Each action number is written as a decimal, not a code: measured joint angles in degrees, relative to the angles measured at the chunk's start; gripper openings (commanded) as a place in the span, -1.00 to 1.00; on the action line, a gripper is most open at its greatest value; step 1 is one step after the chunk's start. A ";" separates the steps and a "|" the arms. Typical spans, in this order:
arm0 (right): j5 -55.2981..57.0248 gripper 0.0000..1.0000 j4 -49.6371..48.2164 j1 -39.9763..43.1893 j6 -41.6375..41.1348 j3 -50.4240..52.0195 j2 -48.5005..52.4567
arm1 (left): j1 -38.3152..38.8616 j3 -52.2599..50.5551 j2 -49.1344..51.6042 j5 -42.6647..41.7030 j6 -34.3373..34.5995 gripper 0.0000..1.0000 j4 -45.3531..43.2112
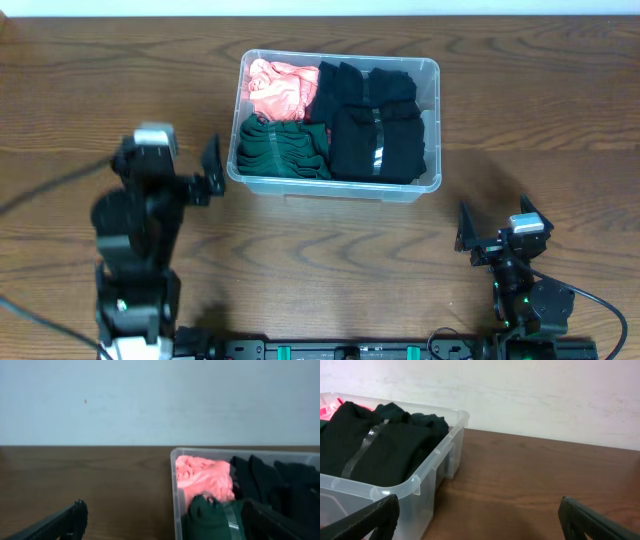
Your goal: Pack container
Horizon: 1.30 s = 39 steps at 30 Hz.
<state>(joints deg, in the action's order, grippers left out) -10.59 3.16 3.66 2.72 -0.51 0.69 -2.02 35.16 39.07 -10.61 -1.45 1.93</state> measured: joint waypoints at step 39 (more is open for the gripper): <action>0.00 0.98 0.00 0.00 0.00 0.00 0.00 | 0.00 -34.71 -38.34 2.93 0.00 0.96 -2.40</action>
<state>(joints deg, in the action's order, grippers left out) -10.59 3.16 3.66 2.72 -0.51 0.69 -2.02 0.45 0.73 -7.68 -1.45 -0.47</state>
